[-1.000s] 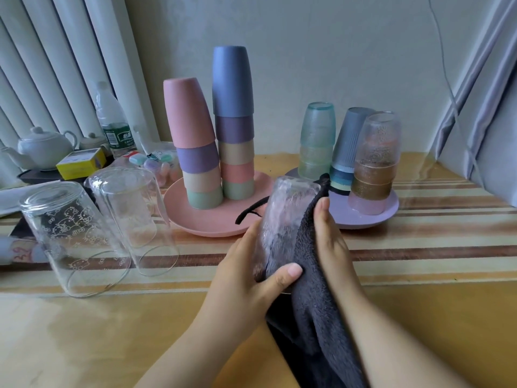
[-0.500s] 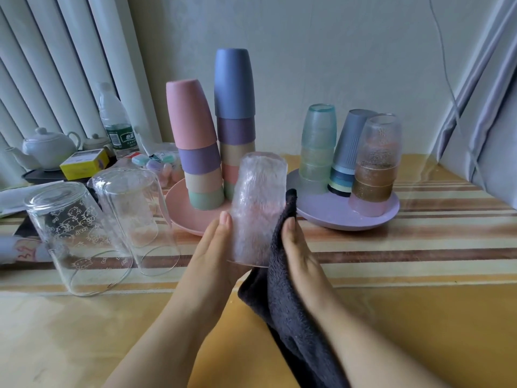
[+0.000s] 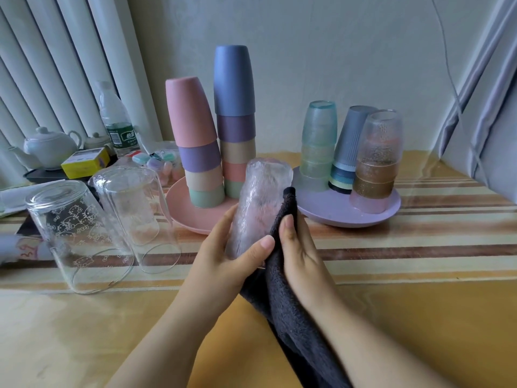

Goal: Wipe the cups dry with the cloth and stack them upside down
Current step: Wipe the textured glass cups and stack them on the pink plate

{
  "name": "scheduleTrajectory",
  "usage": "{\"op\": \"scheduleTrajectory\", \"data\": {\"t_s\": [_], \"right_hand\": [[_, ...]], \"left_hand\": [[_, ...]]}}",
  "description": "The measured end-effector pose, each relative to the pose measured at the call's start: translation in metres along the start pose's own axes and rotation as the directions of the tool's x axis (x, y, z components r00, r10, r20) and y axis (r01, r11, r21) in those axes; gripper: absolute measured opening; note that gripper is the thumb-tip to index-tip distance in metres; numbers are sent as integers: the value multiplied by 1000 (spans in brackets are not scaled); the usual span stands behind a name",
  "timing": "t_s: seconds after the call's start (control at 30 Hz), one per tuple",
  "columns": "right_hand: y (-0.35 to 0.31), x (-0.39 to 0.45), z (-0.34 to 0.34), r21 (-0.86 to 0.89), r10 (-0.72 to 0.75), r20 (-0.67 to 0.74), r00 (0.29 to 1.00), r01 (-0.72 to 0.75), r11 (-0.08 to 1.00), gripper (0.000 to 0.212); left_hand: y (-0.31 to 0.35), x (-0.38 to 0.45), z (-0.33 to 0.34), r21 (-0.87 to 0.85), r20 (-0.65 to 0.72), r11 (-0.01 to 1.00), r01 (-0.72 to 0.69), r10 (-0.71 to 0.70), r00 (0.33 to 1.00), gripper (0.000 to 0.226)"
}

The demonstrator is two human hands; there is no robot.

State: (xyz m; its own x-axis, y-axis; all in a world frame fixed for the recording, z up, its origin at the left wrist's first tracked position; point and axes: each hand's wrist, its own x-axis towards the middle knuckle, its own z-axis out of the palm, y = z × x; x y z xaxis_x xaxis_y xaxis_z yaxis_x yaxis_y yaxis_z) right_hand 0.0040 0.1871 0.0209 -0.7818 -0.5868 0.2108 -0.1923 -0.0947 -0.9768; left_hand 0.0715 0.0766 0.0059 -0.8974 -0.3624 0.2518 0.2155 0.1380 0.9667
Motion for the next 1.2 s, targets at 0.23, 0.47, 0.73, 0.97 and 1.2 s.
{"op": "scheduleTrajectory", "data": {"t_s": [0.23, 0.47, 0.73, 0.97, 1.2], "right_hand": [[-10, 13, -37, 104, 126, -135, 983, -113, 988, 33], [-18, -2, -25, 394, 175, 178, 968, -233, 889, 43], [-6, 13, -27, 214, 67, -126, 990, -39, 976, 19], [4, 10, -17, 85, -51, -132, 990, 63, 994, 25], [-1, 10, -27, 36, -4, -169, 986, 10, 999, 23]], "left_hand": [[2, -8, 6, -220, 203, 959, 176, -131, 970, 53], [-4, 0, 3, -523, 251, 813, 255, -139, 958, 74], [-3, 1, 13, -169, -187, 984, 59, -91, 978, 40], [-8, -6, 18, 174, -68, 983, -52, 65, 996, 66], [-2, -7, 12, -43, 93, 996, 74, -70, 993, 53]]}}
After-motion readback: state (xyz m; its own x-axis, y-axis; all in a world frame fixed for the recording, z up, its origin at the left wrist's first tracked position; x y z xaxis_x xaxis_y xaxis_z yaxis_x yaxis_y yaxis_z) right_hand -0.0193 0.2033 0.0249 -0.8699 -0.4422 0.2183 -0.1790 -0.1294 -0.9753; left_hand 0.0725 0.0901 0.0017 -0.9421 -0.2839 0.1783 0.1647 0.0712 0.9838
